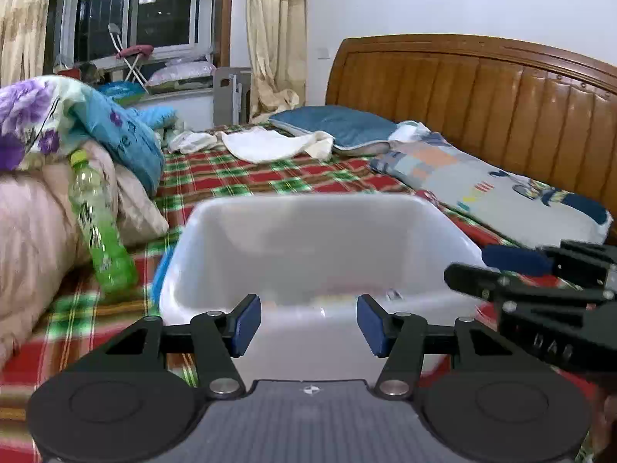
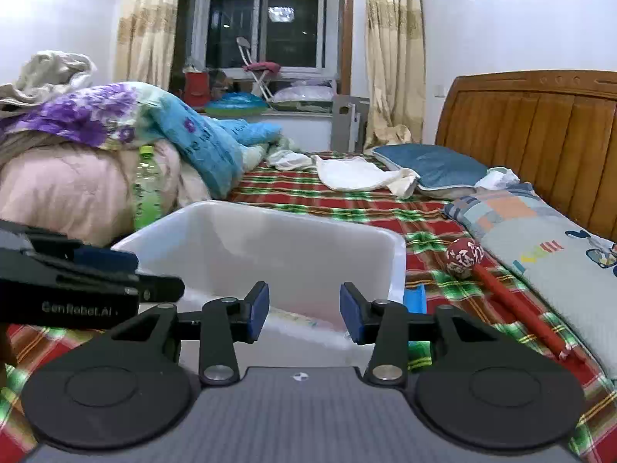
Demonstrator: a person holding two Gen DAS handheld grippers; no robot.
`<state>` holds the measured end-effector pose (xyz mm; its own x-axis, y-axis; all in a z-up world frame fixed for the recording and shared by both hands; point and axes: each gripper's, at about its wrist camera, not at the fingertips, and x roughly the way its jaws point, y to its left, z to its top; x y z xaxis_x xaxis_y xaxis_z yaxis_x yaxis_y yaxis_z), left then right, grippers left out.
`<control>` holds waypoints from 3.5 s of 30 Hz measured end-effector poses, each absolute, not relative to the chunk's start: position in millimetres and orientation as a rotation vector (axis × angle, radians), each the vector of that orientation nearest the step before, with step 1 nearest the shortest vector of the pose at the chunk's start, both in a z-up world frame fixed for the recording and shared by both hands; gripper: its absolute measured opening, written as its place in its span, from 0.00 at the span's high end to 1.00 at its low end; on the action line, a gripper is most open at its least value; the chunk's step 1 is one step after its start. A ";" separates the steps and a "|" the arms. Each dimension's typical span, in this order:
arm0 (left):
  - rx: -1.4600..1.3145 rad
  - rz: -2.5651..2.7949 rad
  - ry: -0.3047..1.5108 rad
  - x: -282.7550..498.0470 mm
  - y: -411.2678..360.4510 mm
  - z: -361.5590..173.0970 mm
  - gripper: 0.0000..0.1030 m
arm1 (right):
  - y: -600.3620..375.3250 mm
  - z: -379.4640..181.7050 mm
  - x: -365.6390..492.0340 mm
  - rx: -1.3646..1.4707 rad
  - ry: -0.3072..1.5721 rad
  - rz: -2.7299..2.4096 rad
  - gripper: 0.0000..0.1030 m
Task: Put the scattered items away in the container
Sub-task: 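Carry the car and tank over the white container and open both tools, then grasp the red Lego brick with the left tool while the right tool grasps a white toy car, then carry the red brick and white car over the container and release both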
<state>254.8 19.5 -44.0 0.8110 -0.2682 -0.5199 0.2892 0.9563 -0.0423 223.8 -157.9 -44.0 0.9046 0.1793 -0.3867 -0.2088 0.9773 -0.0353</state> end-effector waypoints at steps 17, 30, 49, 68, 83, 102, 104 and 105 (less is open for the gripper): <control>0.091 -0.327 0.806 142.1 -1.3 -149.9 0.49 | -162.8 -94.8 153.5 -0.118 0.482 0.199 0.56; 0.082 -0.231 0.784 161.2 32.6 -154.0 0.72 | -161.2 -140.4 160.0 -0.351 0.523 0.255 0.59; 0.055 -0.254 0.782 175.9 33.0 -155.6 0.71 | -147.9 -141.2 208.5 -0.384 0.516 0.424 0.63; 0.046 -0.264 0.784 175.0 33.6 -154.7 0.71 | -165.1 -146.8 211.5 -0.154 0.682 0.364 0.57; 0.047 -0.274 0.784 169.5 29.5 -150.1 0.70 | -185.0 -130.5 206.3 0.090 0.699 0.357 0.67; 0.055 -0.299 0.781 177.5 28.1 -146.5 0.73 | -140.3 -144.3 216.9 -0.256 0.683 0.311 0.68; 0.066 -0.299 0.748 175.9 27.6 -136.6 0.73 | -144.4 -136.6 212.0 -0.243 0.665 0.297 0.68; 0.061 -0.302 0.733 175.8 28.3 -129.8 0.73 | -146.4 -131.9 209.7 -0.233 0.652 0.292 0.68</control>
<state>175.8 28.2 -129.8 0.7022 -0.2497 -0.6667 0.2919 0.9551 -0.0503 209.7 -146.4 -131.9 0.7563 0.1933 -0.6251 -0.3380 0.9334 -0.1204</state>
